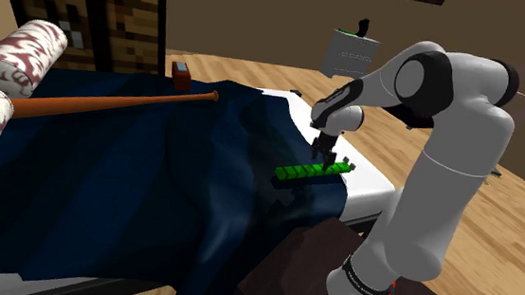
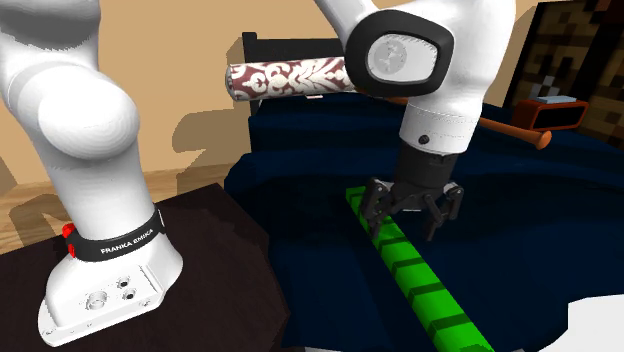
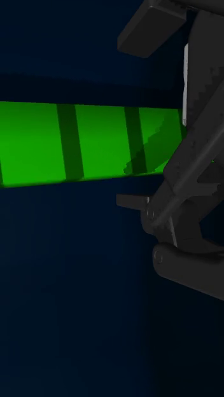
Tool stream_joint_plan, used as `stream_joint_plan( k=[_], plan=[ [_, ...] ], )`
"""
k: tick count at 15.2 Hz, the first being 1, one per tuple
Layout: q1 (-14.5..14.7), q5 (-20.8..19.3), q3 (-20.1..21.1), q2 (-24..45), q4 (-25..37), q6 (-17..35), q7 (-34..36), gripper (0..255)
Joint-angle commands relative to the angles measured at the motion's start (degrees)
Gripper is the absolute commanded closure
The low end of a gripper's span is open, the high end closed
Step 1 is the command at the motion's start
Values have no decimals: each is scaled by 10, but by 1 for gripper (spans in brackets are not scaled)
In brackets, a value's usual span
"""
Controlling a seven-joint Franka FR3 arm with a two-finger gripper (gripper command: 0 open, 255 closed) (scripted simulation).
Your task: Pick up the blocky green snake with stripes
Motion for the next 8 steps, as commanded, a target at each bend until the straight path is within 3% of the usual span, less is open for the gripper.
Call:
stream_joint_plan(
  k=[1, 6, 7, 8],
  plan=[
    [-9, 27, 10, 24, 1, 14, -22, 0],
    [-26, 65, 31, 56, -2, 36, -48, 0],
    [-26, 64, 31, 56, -1, 36, -47, 255],
    [-26, 64, 30, 55, -1, 36, -47, 255]
  ],
)
